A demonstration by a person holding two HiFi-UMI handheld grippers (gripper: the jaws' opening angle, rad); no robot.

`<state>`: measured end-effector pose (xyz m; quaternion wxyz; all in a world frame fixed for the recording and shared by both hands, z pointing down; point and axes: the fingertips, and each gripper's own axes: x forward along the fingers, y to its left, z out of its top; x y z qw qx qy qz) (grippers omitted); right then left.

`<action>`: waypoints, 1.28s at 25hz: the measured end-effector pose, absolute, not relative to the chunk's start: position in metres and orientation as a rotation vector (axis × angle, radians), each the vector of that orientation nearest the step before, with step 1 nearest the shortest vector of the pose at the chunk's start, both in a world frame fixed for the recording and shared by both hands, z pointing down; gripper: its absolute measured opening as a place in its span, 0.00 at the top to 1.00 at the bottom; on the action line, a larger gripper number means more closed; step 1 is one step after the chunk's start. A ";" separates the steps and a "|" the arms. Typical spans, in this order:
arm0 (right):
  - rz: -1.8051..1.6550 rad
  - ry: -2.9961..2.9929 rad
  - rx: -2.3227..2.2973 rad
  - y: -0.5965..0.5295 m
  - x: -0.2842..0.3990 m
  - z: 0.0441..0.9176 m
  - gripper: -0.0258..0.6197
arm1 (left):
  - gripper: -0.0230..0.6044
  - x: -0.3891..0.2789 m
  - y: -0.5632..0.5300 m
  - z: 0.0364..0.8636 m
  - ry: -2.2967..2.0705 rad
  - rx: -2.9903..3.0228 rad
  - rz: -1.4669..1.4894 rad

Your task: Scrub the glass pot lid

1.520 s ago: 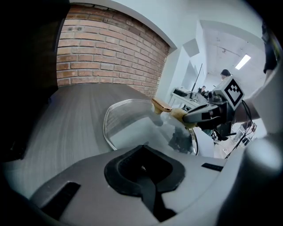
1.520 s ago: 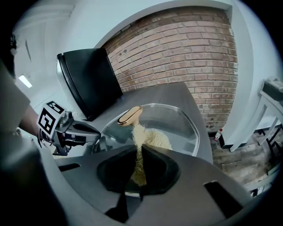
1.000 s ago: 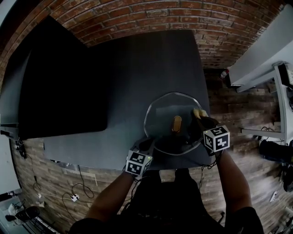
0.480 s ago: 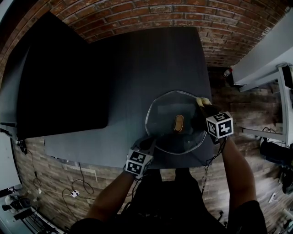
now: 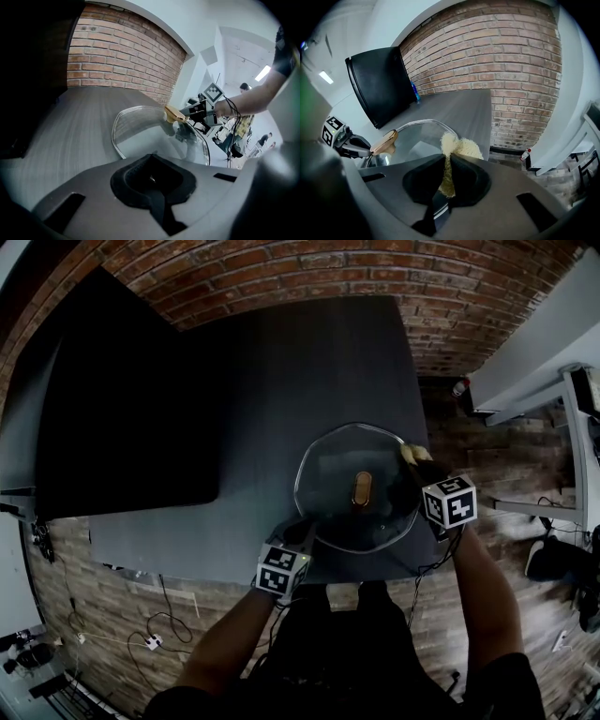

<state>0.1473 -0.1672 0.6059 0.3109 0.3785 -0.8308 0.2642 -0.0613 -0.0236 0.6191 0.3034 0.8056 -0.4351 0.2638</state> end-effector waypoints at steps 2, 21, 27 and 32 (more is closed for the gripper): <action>0.703 -2.190 1.010 -0.159 0.151 0.606 0.90 | 0.91 -0.061 -0.024 0.620 -1.156 2.133 0.694; 0.867 -2.177 1.208 -0.058 0.140 0.599 0.90 | 0.91 -0.060 -0.025 0.618 -1.125 2.139 0.675; 0.892 -2.200 1.175 -0.029 0.101 0.595 0.90 | 0.91 -0.059 -0.024 0.618 -1.099 2.155 0.680; 0.860 -2.227 1.118 -0.026 0.062 0.591 0.90 | 0.91 -0.058 -0.024 0.619 -1.081 2.164 0.683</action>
